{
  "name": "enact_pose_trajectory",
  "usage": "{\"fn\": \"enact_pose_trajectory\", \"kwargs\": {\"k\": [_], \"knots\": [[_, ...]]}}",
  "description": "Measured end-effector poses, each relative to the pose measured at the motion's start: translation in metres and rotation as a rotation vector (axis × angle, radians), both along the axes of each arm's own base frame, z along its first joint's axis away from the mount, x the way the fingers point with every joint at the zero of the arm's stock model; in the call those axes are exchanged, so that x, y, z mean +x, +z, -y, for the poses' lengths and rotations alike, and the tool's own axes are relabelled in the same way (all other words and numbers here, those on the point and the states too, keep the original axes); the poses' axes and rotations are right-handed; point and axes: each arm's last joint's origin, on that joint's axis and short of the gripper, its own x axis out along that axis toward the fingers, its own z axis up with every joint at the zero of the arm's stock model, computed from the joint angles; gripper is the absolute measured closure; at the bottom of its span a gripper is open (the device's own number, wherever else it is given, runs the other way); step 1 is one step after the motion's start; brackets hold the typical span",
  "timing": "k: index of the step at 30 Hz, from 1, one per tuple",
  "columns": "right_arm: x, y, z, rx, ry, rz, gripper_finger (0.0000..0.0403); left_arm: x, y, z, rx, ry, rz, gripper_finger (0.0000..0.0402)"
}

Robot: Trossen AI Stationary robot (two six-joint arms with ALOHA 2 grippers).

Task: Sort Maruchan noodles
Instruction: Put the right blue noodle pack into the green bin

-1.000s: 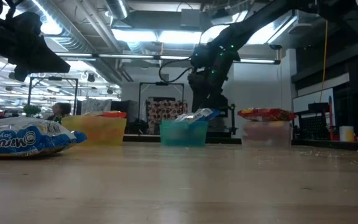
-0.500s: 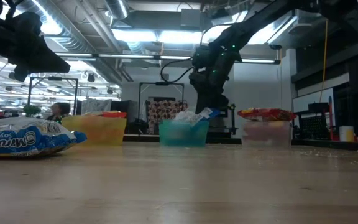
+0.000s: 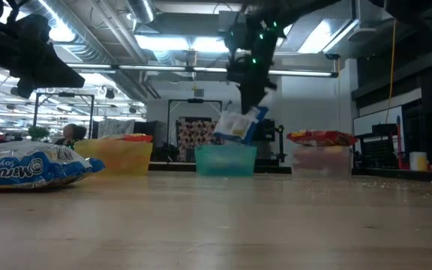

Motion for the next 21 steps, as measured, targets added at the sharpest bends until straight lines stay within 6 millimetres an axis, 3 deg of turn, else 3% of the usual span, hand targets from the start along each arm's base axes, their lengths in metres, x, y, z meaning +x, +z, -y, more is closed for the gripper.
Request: {"fn": "enact_pose_trajectory", "kwargs": {"k": [4,10,15,21], "knots": [[0.009,0.013,-0.018,-0.160,-0.051,-0.074,0.0326,0.000,0.000,0.000,0.000,0.000,0.001,0.0357],[0.026,0.012,-0.052,-0.370,-0.072,-0.165,0.0326,0.000,0.000,0.000,0.000,0.000,0.000,0.0357],[0.042,0.001,-0.077,-0.481,-0.051,-0.225,0.0326,0.000,0.000,0.000,0.000,0.000,0.001,0.0357],[0.057,-0.024,-0.089,-0.583,-0.037,-0.326,0.0326,0.000,0.000,0.000,0.000,0.000,0.000,0.0357]]}}
